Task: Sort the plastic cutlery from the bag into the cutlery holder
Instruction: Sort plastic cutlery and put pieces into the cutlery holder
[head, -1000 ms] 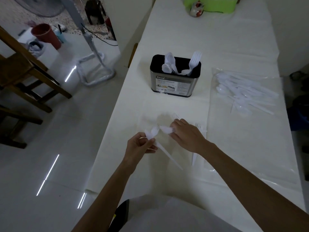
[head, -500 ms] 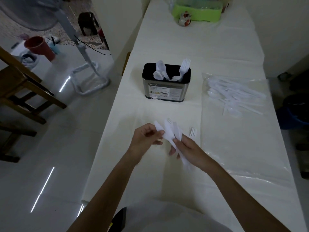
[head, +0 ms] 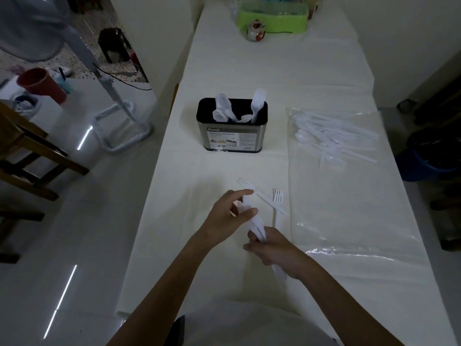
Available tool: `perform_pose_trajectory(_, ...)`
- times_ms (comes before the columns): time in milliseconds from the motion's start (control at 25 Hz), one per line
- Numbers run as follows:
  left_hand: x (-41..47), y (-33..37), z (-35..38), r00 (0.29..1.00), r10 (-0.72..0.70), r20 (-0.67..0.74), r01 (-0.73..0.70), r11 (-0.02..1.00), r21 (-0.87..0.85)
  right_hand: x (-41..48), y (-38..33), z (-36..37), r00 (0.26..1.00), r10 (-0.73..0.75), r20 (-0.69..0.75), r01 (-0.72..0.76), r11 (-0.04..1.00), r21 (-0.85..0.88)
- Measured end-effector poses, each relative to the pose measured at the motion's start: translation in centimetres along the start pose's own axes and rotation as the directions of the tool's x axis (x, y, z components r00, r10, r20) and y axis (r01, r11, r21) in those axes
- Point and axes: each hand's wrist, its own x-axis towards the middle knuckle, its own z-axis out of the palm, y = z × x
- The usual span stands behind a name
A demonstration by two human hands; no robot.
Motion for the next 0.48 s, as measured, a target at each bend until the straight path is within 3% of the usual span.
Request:
perform_pose_trajectory(200,0.8,0.6,-0.2,0.994,0.01,0.105,-0.007,1.0,-0.026,-0.2,-0.8,0.0,0.997,-0.054,-0.06,0.055,0.998,0.027)
perform_pose_trajectory(400,1.6,0.0,-1.4,0.995,-0.042,-0.09,0.027,0.987,-0.155,-0.8,-0.2,-0.9,0.987,-0.124,-0.1,0.125,0.992,0.001)
perform_pose_trajectory(480,1.5,0.3,-1.5,0.995,-0.068,-0.074,0.053,0.981,-0.186,-0.9,0.2,-0.9,0.984,-0.145,-0.104,0.15,0.987,0.048)
